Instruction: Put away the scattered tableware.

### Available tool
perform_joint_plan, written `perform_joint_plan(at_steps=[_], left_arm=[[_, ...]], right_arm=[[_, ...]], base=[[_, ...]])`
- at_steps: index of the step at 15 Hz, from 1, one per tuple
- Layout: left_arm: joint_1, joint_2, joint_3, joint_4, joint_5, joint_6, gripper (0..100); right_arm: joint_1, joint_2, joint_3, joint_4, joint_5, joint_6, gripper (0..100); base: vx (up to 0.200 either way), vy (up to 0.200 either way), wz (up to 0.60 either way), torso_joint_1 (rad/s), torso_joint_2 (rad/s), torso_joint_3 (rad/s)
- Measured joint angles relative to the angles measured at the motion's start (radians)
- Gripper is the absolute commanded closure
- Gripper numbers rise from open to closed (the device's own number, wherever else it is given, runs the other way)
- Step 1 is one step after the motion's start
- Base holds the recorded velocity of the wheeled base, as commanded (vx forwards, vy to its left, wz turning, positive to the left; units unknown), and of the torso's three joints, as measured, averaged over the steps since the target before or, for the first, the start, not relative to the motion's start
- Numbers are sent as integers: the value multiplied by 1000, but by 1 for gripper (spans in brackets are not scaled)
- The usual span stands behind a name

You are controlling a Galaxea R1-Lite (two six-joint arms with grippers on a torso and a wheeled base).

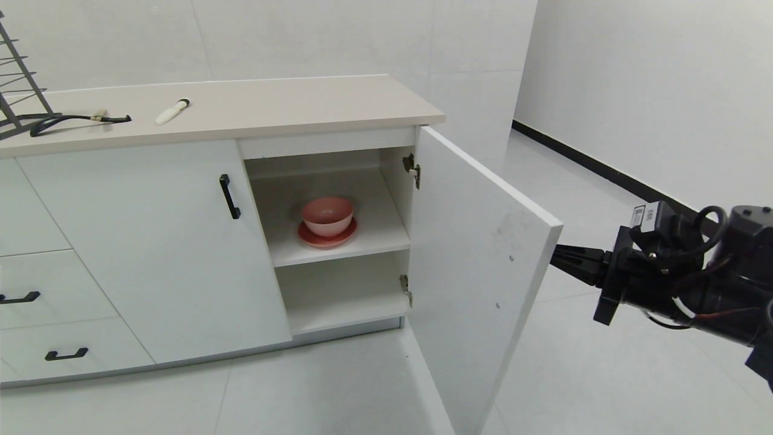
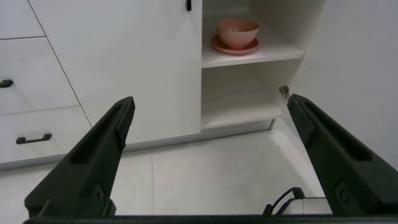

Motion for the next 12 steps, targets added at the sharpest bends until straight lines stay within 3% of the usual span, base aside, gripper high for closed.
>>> perform_joint_plan(at_steps=[4,12], left_arm=[[0,0,0,1,-1,1,0],[0,0,0,1,-1,2,0]], right_arm=[[59,6,-15,1,-2,0,100],[164,112,-180,6,-1,15,100]], base=[[0,0,0,0,0,0],[0,0,0,0,0,0]])
